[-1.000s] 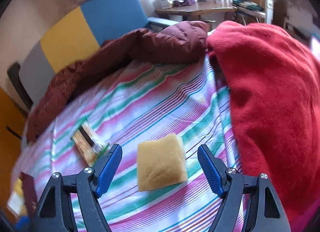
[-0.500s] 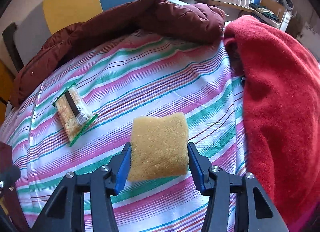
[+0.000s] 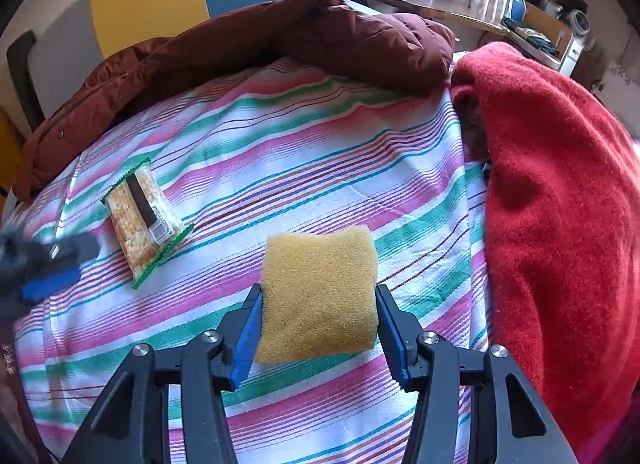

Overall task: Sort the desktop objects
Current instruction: 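Grasp the yellow sponge with the right tool while the left tool grasps the cracker packet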

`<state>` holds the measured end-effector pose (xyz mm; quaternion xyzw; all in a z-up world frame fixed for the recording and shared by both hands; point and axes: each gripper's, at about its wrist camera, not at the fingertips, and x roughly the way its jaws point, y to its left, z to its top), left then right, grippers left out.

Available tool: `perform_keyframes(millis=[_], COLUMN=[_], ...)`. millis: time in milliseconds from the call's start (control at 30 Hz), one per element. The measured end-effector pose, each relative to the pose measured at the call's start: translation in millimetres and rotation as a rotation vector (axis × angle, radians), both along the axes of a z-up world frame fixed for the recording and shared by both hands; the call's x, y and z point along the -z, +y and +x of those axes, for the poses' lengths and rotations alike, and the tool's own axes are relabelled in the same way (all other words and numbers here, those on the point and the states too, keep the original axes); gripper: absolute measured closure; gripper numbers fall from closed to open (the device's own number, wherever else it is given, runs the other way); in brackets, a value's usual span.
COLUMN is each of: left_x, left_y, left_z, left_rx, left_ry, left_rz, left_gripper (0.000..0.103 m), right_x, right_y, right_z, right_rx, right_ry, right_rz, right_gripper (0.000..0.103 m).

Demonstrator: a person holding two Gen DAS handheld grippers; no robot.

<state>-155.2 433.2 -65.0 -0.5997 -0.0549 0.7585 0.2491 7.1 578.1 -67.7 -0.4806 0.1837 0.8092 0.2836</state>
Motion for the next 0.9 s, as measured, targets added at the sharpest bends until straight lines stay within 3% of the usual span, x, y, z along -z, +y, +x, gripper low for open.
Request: perform_keyframes(millis=[333, 533, 767, 833, 900], left_x=[10.1, 9.7, 12.3, 12.9, 11.9], left_y=[31.3, 42.2, 61.1, 62.9, 61.0], left_z=[-17.0, -13.5, -5.3, 1.2, 8.0], left_rx=[-0.037, -0.064, 0.001, 0.059, 0.095], left_ry=[-0.014, -0.007, 0.076, 0.118, 0.166], left_rz=[-0.085, -0.082, -0.163, -0.183, -0.221], left_gripper=[0.047, 0.045, 0.031, 0.032, 0.044], right_x=[1.1, 1.1, 2.3, 3.1, 3.1], right_y=[5.1, 5.7, 10.3, 10.5, 11.0], right_z=[0.6, 1.5, -1.0, -2.8, -3.3], right_rx=[0.005, 0.008, 0.006, 0.000, -0.003], right_ry=[0.005, 0.004, 0.005, 0.002, 0.003], right_rz=[-0.021, -0.028, -0.032, -0.027, -0.026], right_gripper=[0.049, 0.049, 0.048, 0.048, 0.049])
